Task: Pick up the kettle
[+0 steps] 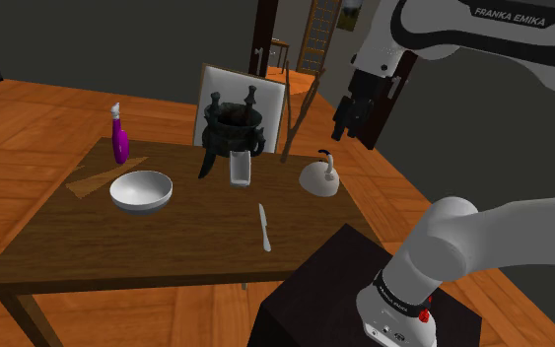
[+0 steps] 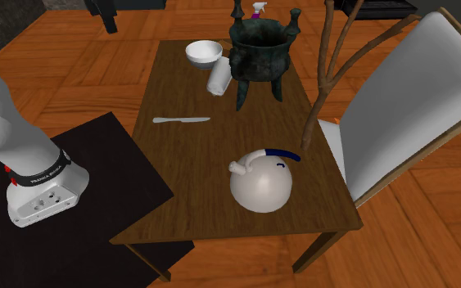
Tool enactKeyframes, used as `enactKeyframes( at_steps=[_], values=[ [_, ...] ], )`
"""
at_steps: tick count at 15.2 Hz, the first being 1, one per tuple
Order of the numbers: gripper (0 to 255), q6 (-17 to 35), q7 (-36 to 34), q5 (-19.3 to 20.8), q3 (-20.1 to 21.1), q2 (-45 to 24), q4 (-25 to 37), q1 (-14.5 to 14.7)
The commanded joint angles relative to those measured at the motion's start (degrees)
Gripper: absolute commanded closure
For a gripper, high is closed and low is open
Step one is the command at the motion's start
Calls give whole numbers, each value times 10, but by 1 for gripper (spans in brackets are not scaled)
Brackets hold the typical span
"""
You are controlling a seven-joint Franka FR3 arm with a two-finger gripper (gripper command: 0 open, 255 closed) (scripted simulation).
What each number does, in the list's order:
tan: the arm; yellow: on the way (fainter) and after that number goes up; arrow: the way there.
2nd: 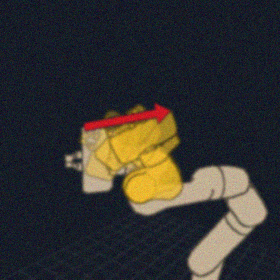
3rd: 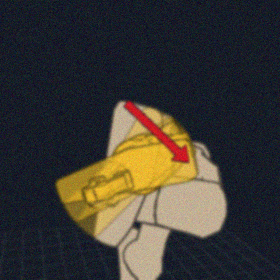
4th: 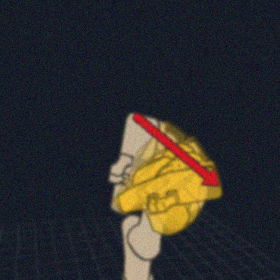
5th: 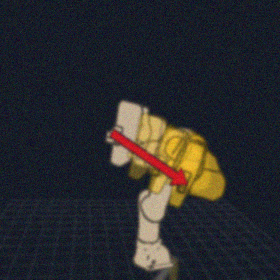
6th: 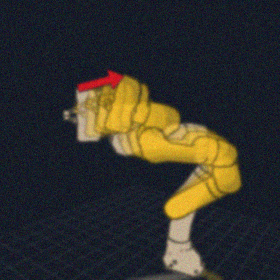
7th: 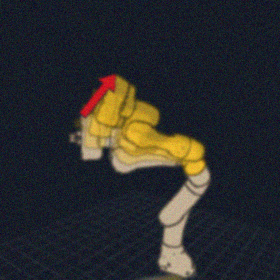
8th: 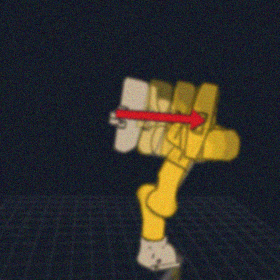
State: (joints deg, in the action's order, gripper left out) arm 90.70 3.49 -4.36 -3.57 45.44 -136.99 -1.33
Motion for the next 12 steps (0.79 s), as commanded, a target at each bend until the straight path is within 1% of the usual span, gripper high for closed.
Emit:
enactKeyframes(
  at_steps=[1, 6, 12],
  values=[
    [0, 0, 0, 0, 0, 0, 0, 0],
    [0, 57, 0, 18, -29, -85, 9, -26],
    [0, 117, 0, 31, -65, -194, 37, -53]
  ],
)
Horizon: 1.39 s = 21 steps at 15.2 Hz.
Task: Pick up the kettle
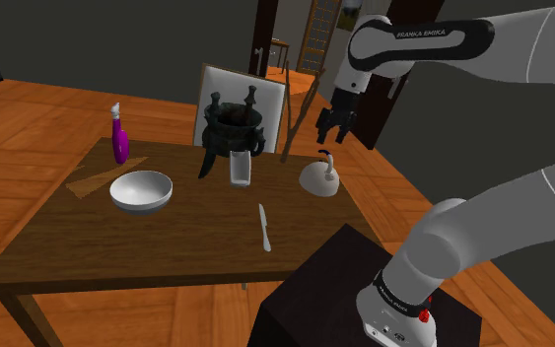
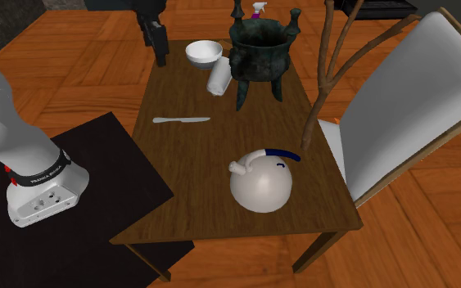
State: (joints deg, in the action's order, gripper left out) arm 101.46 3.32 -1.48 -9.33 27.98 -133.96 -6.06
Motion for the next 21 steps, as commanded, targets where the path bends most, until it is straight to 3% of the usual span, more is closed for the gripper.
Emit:
enactKeyframes(
  at_steps=[1, 10, 21],
  values=[
    [0, 18, 2, 4, -14, -38, 13, -9],
    [0, 80, 8, -4, -68, -211, 90, -46],
    [0, 108, 24, -53, -118, -428, 230, -105]
  ],
)
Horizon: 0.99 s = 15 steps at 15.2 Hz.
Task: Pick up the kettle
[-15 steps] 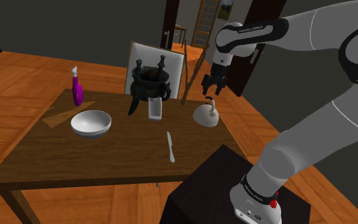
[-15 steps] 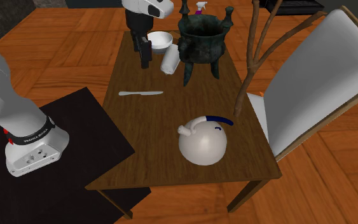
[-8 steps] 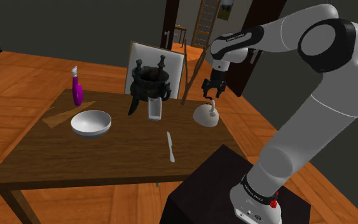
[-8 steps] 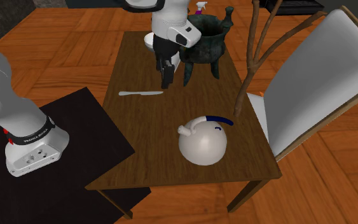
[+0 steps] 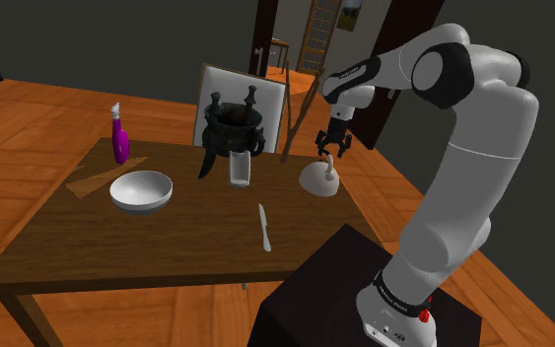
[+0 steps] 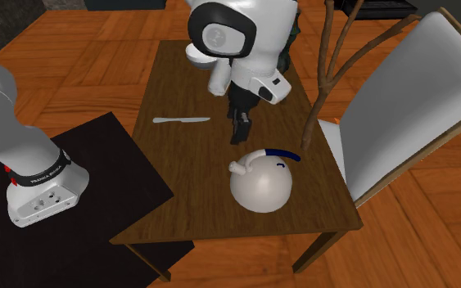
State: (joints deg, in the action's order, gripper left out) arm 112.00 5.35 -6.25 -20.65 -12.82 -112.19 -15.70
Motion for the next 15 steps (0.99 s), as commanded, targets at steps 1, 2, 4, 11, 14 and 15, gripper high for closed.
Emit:
enactKeyframes(
  at_steps=[1, 2, 4, 11, 14, 15],
  values=[
    [0, 2, 5, -10, -8, -40, 27, -15],
    [0, 2, 6, -16, -10, -59, 43, -23],
    [0, 0, 7, -27, -15, -98, 75, -39],
    [0, 36, 14, -38, -9, -125, 63, -43],
    [0, 45, 16, -41, -8, -132, 61, -44],
    [255, 44, 16, -41, -8, -131, 61, -44]
  ],
)
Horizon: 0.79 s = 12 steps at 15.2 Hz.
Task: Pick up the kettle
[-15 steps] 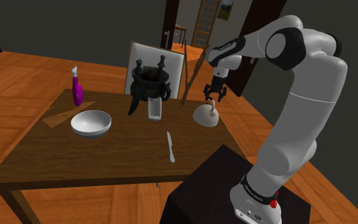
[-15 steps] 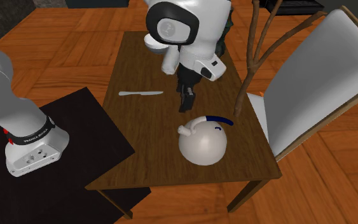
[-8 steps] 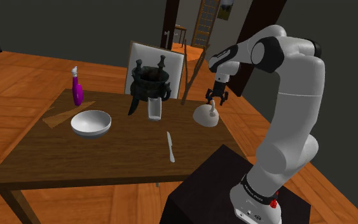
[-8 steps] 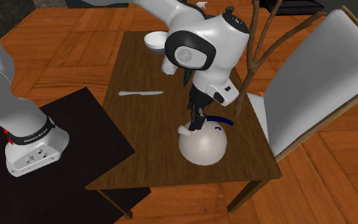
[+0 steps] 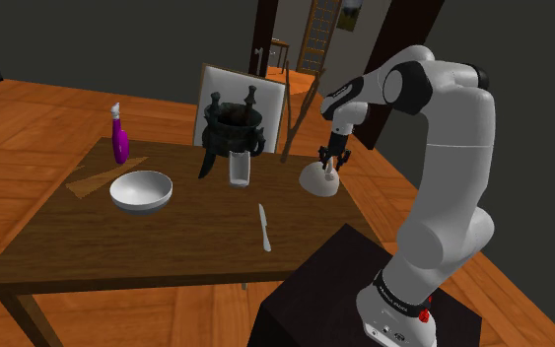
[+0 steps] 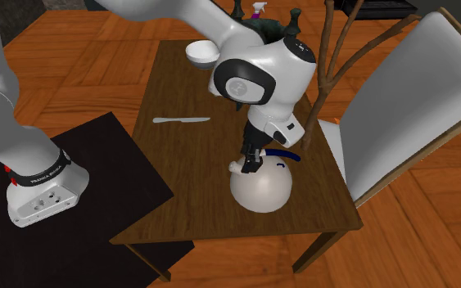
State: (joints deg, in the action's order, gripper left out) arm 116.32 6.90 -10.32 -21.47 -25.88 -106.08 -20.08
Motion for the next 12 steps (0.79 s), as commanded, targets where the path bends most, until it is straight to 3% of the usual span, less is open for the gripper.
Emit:
enactKeyframes(
  at_steps=[1, 12],
  values=[
    [255, 1, 0, 0, 0, -1, 0, 0],
    [255, -16, -3, 5, -3, 12, 5, 2]
  ],
)
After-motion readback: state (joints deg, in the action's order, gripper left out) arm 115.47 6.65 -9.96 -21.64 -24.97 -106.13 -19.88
